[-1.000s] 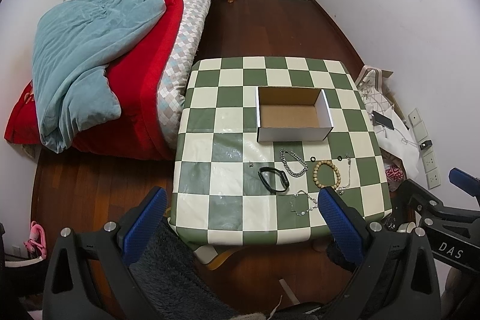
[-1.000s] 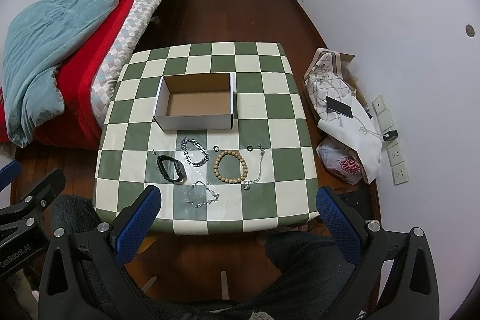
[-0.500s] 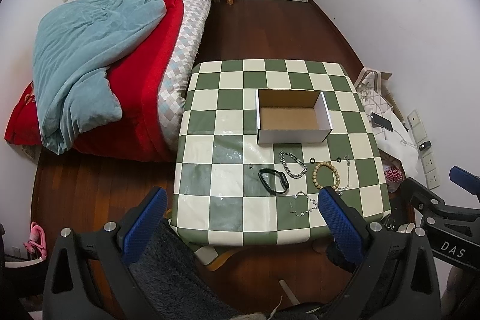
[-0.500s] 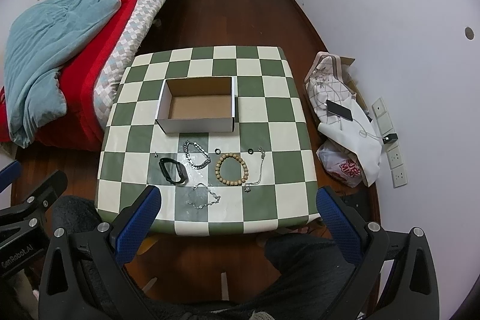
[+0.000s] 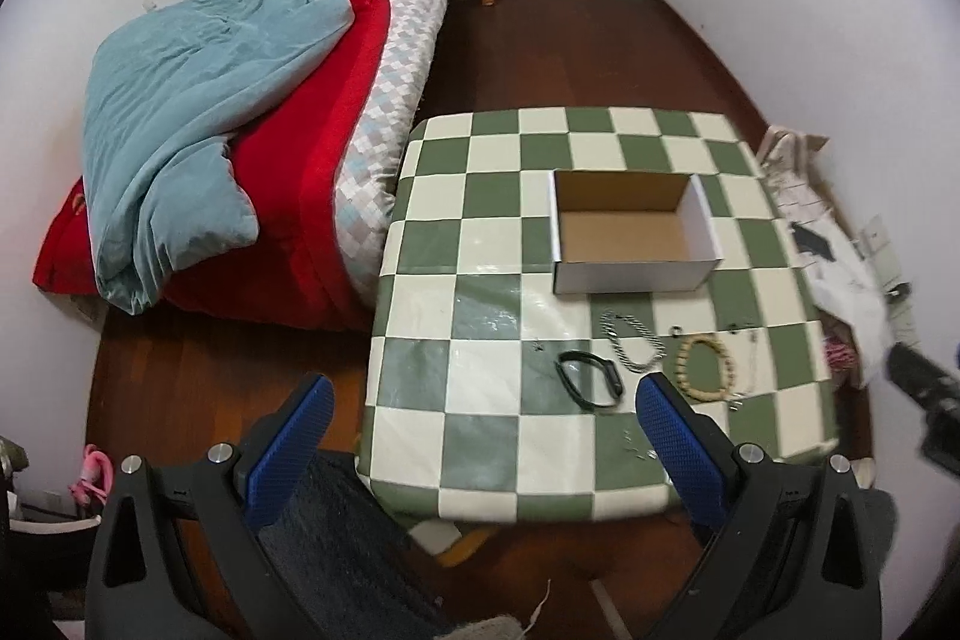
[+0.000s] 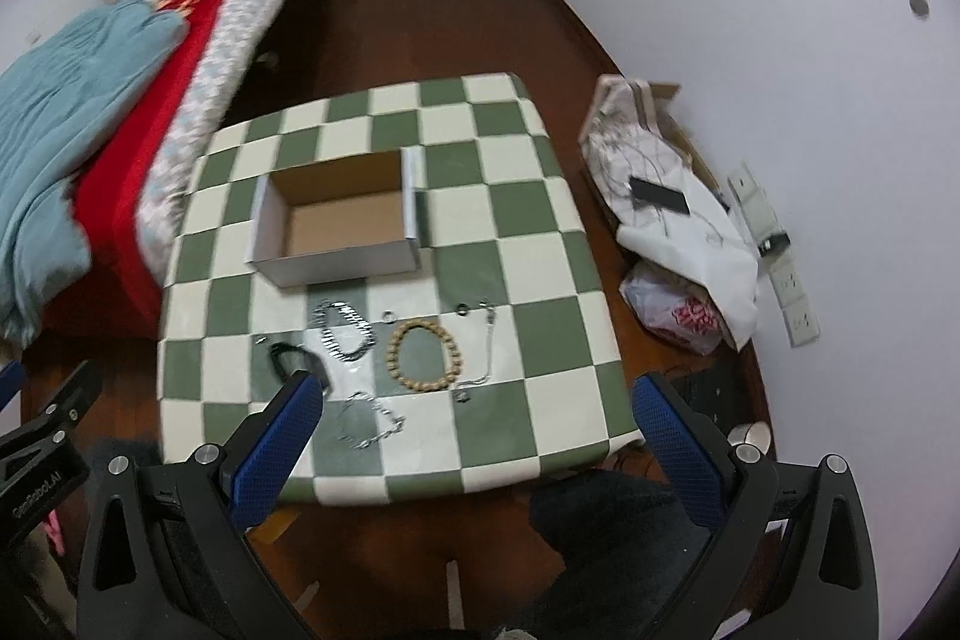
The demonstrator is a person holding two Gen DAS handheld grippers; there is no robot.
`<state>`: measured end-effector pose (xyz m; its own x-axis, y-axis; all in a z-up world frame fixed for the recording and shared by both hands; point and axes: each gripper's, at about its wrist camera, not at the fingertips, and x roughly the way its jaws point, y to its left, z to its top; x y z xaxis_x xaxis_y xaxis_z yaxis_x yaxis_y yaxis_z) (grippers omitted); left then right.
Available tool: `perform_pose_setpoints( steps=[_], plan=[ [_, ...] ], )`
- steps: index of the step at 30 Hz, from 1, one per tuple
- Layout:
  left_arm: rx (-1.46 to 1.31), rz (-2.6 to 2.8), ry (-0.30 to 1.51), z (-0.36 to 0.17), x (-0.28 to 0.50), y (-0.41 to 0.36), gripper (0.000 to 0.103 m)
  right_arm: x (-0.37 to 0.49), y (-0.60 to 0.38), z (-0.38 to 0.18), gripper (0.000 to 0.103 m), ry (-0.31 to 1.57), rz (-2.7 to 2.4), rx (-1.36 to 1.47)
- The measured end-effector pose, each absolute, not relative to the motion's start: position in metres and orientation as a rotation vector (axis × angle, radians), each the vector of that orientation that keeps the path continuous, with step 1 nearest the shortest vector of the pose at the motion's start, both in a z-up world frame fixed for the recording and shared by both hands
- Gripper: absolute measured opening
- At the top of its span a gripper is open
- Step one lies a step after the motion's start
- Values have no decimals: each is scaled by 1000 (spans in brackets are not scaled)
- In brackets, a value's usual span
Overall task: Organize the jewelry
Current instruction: 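Grasp the black band watch with the left gripper while the right grasps the wooden bead bracelet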
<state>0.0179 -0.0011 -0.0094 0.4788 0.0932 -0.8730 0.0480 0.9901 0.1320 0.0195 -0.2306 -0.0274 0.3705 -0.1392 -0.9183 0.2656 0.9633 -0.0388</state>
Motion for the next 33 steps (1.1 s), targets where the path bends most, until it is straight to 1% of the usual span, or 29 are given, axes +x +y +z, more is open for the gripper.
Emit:
perform_pose_setpoints(
  steps=[4,5,7,9,11,16,18,20,21,23,25,28,30,31,33],
  plan=[
    [205,76,1091,-44,37,-5,103,33,-250,-64,103,1195,-296,148],
    [213,87,1102,-53,41,-6,103,36,-254,-76,101,1210,-296,158],
    [215,96,1138,-74,53,-8,103,44,-260,-98,96,1231,-299,173],
    [220,99,1186,-98,65,-11,103,51,-266,-125,85,1273,-294,197],
    [223,99,1213,-118,72,-15,103,57,-271,-149,80,1306,-298,217],
    [239,103,1300,-163,85,-24,102,70,-275,-202,71,1361,-265,269],
    [222,96,1334,-178,90,-25,102,77,-270,-217,64,1376,-249,265],
    [206,85,1360,-190,93,-27,101,85,-265,-233,63,1389,-248,250],
    [194,77,1385,-196,95,-27,100,88,-264,-238,61,1394,-243,250],
    [166,64,1416,-208,97,-28,92,96,-260,-253,57,1416,-230,245],
    [146,56,1453,-218,99,-29,88,100,-256,-263,55,1433,-215,244],
    [110,37,1483,-231,99,-30,75,104,-250,-273,51,1446,-198,221],
    [91,24,1505,-239,99,-30,65,105,-246,-279,48,1460,-189,206],
    [78,19,1507,-242,99,-30,51,106,-244,-278,47,1449,-191,190],
    [44,1,1496,-243,98,-29,44,106,-241,-278,47,1444,-188,168]
  ],
)
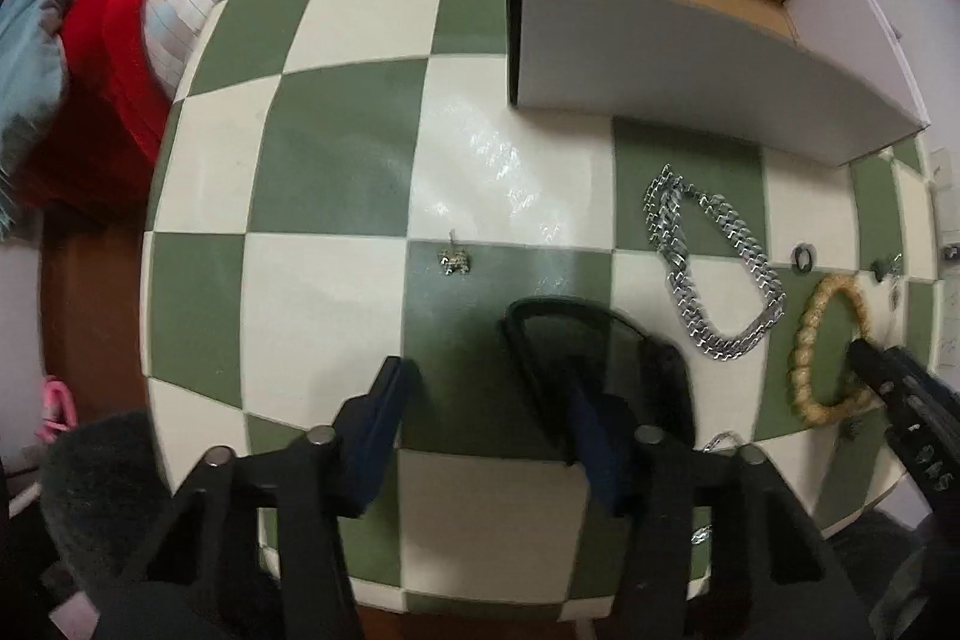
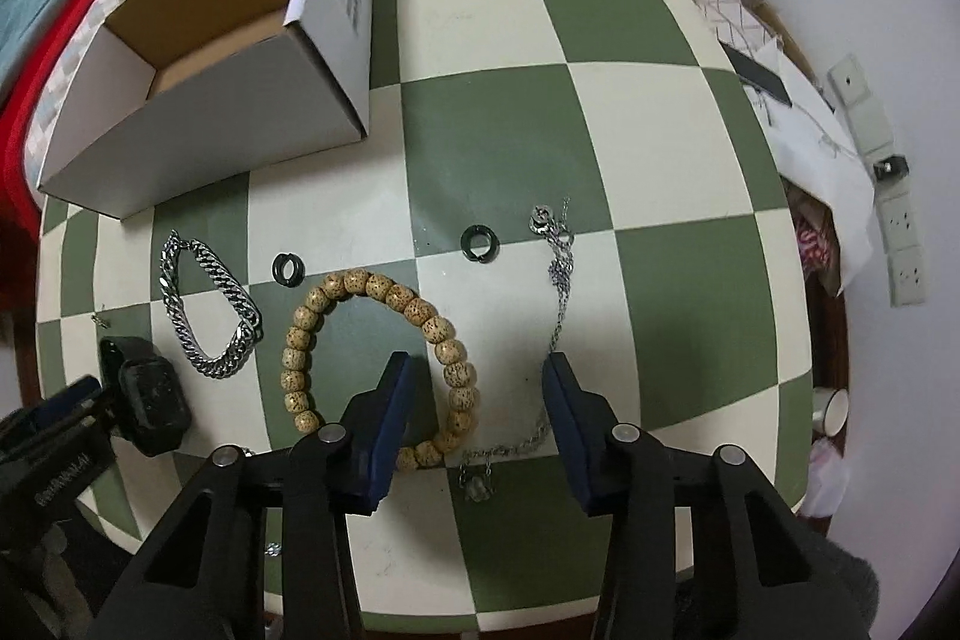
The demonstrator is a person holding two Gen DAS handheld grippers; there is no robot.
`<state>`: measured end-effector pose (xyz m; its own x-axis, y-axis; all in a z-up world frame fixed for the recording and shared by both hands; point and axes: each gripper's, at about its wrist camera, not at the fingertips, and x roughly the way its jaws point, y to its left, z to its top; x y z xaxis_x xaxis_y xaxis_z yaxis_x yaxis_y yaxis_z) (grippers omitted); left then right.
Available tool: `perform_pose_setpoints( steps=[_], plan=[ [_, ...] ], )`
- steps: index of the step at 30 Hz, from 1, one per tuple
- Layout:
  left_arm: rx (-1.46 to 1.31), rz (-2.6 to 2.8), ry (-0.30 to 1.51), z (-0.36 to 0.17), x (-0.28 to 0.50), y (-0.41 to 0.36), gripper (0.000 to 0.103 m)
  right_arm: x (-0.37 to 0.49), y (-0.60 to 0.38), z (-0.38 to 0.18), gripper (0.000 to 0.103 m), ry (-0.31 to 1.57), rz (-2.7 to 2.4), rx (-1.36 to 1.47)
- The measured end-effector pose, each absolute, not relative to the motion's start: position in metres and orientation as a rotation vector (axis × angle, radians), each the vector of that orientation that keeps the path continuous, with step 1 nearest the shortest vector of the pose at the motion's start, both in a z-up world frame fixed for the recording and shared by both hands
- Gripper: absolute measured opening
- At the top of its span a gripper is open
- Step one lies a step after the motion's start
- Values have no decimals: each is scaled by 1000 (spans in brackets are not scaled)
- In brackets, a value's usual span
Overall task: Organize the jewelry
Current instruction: 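Grasp the black band watch with the left gripper while the right grasps the wooden bead bracelet, then carry watch and bead bracelet into the white box and open both grippers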
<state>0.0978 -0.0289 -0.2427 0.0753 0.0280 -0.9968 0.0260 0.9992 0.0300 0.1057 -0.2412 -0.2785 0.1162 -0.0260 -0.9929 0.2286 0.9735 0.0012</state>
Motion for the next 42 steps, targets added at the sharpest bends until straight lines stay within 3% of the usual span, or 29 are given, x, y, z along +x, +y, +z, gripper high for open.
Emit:
perform_pose_setpoints(
  steps=[2,5,6,7,8,14,25,42],
  plan=[
    [26,-27,1478,-242,98,-29,21,105,-238,-279,46,1451,-175,156],
    [58,-42,1466,-243,98,-35,9,103,-233,-278,40,1441,-176,99],
    [64,-42,1461,-243,98,-35,8,102,-231,-277,23,1433,-151,119],
    [73,-41,1454,-243,97,-36,7,101,-229,-275,14,1432,-158,113],
    [79,-40,1448,-243,97,-36,6,99,-227,-274,10,1430,-163,104],
    [124,-40,1409,-233,98,-38,4,100,-230,-266,10,1418,-146,178],
    [179,-67,1255,-172,87,-48,4,100,-218,-189,10,1260,-84,191],
    [86,-132,1083,-94,143,-46,4,135,-211,-103,10,1106,3,199]
  ],
)
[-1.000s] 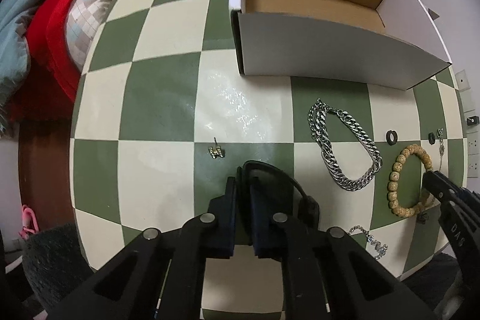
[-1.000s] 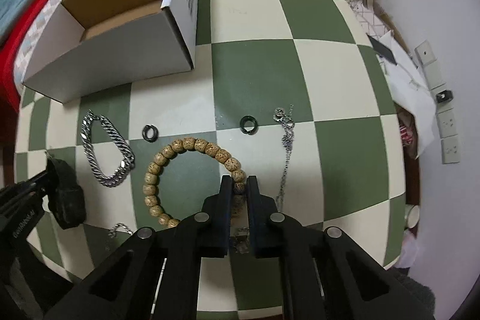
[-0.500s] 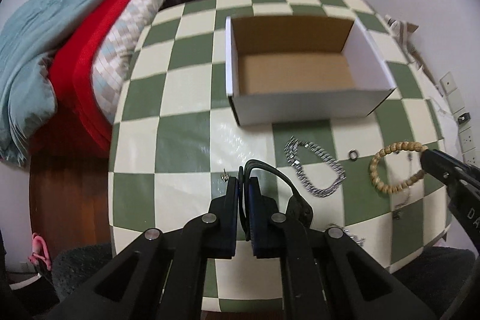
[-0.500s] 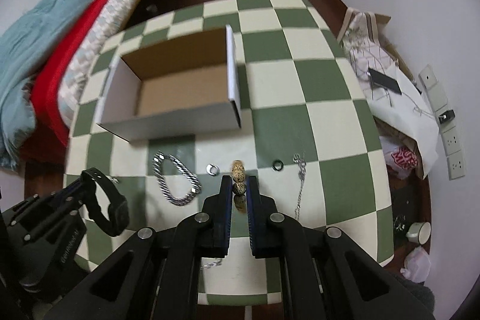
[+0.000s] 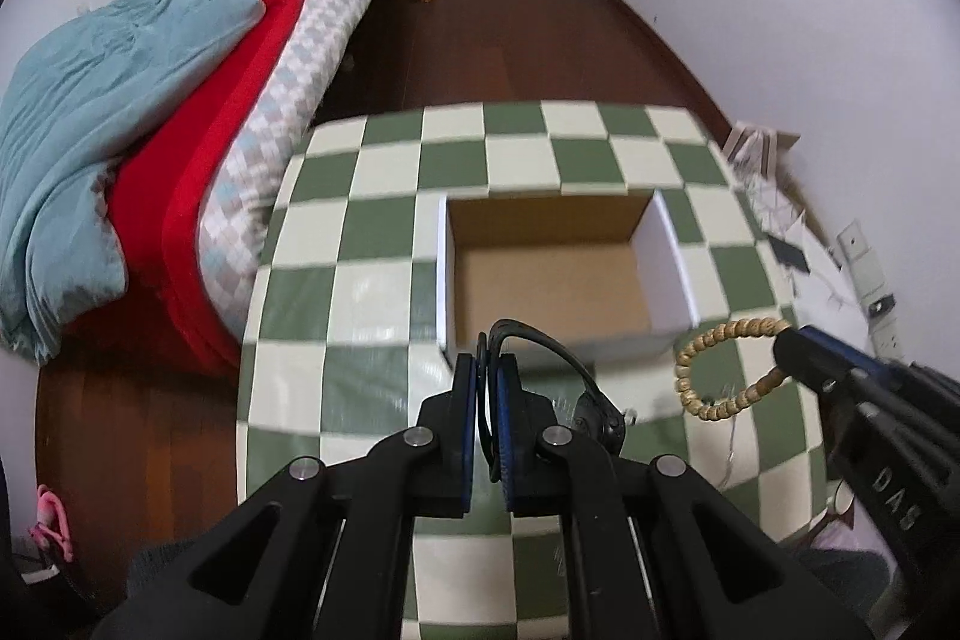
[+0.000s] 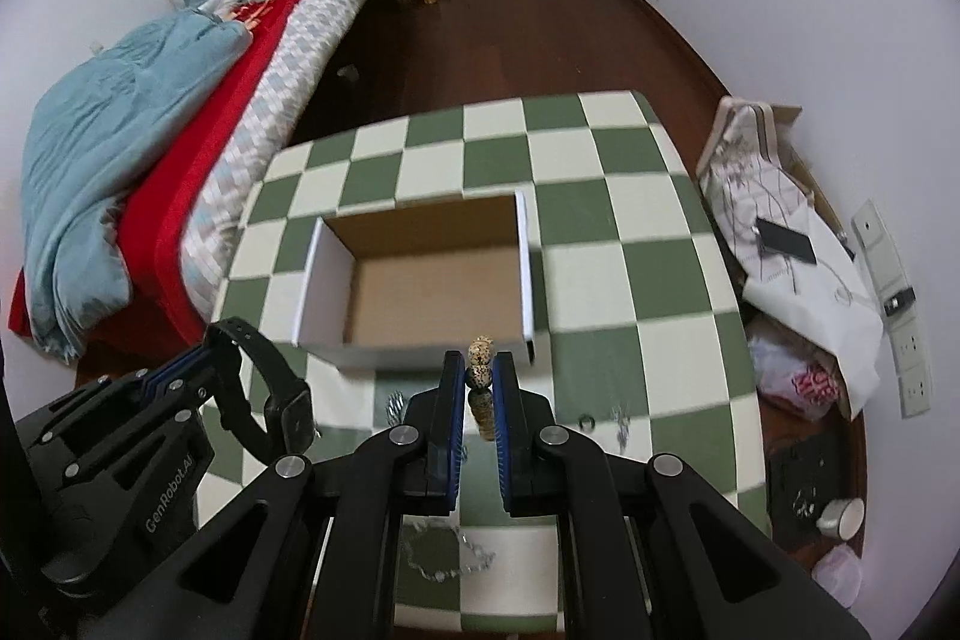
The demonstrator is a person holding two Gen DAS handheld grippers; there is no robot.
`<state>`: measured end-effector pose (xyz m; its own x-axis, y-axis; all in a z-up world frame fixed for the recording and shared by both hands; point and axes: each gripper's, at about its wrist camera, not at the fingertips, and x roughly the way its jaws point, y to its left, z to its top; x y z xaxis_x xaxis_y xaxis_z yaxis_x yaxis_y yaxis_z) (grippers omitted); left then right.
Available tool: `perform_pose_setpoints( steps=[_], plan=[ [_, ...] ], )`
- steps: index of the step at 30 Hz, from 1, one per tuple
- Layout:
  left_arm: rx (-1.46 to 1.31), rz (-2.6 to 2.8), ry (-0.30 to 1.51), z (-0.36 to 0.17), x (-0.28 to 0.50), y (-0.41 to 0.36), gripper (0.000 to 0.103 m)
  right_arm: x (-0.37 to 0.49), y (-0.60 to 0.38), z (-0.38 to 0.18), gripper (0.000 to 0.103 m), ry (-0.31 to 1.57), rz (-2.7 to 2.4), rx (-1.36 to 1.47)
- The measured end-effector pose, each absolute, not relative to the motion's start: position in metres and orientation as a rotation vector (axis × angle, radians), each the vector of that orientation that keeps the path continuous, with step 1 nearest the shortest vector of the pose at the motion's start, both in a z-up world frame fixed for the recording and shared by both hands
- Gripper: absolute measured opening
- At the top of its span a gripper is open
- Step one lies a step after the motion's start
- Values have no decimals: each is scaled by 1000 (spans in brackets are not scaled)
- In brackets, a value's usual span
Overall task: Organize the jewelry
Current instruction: 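Carry watch and bead bracelet into the white box and open both grippers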
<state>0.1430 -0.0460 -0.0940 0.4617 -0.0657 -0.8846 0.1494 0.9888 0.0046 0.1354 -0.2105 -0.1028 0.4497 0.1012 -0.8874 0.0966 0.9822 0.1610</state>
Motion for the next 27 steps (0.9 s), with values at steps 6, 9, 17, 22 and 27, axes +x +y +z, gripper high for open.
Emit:
perform_pose_setpoints(
  steps=[6,9,17,22,27],
  plan=[
    [55,-160,1091,-87,186,-47,4,180,-213,-101,10,1107,32,217],
    [56,-168,1114,-93,213,-48,4,203,-214,-107,10,1123,46,235],
    [-2,-190,1235,-136,269,-48,4,259,-208,-153,10,1226,96,291],
    [-53,-207,1303,-162,289,-48,4,276,-202,-177,10,1273,115,301],
    [-93,-203,1360,-180,299,-44,12,285,-203,-191,10,1319,154,342]
  ],
)
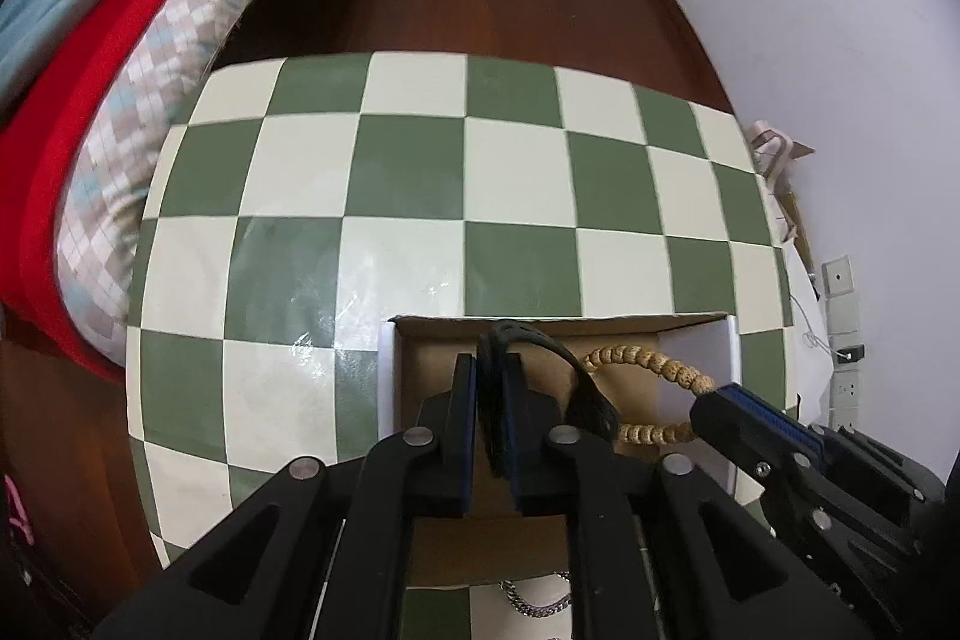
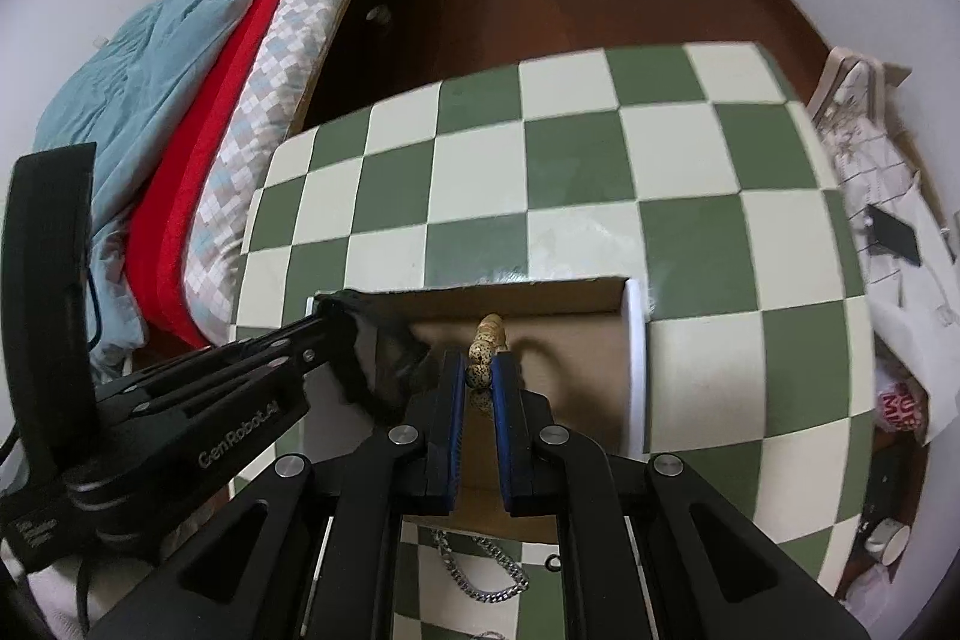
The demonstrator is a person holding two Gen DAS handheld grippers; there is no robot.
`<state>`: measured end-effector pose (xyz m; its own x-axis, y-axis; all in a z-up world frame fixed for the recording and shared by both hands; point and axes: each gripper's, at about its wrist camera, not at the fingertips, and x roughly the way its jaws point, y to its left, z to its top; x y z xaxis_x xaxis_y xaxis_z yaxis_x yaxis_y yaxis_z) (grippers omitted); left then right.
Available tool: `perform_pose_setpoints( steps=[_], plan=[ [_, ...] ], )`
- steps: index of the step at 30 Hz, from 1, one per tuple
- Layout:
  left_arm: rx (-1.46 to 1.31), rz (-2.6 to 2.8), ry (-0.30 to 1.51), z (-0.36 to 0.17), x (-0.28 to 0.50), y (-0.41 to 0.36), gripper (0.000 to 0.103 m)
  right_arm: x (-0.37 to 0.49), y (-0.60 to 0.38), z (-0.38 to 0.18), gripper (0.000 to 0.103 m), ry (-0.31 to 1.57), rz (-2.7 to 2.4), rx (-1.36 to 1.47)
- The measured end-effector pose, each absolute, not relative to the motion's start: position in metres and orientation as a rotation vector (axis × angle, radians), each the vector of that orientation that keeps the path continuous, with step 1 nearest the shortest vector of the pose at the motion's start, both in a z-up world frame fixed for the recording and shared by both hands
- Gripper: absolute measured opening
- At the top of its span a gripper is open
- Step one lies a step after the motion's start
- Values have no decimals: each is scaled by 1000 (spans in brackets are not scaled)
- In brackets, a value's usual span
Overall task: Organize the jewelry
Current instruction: 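Carry watch and bead bracelet into the white box and open both grippers, then withdraw both tools from the box and move toward the silver chains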
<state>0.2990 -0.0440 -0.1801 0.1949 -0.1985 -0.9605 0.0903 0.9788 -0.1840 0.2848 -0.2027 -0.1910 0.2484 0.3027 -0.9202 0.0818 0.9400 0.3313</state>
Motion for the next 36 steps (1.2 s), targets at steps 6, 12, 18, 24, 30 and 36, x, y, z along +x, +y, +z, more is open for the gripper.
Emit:
perform_pose_setpoints(
  steps=[6,12,18,24,30,36],
  plan=[
    [-85,-177,1344,-177,298,-42,23,281,-208,-200,34,1374,96,308],
    [-33,-115,1240,-149,292,-35,75,268,-215,-184,53,1350,23,242],
    [80,-20,1148,-132,274,-23,103,247,-208,-183,96,1344,-64,104],
    [137,6,1130,-137,250,-18,103,226,-196,-191,102,1342,-87,52],
    [159,25,1102,-134,226,-17,103,209,-191,-178,103,1294,-117,33],
    [136,47,1051,-116,198,-12,103,186,-190,-153,103,1229,-134,31]
  ],
)
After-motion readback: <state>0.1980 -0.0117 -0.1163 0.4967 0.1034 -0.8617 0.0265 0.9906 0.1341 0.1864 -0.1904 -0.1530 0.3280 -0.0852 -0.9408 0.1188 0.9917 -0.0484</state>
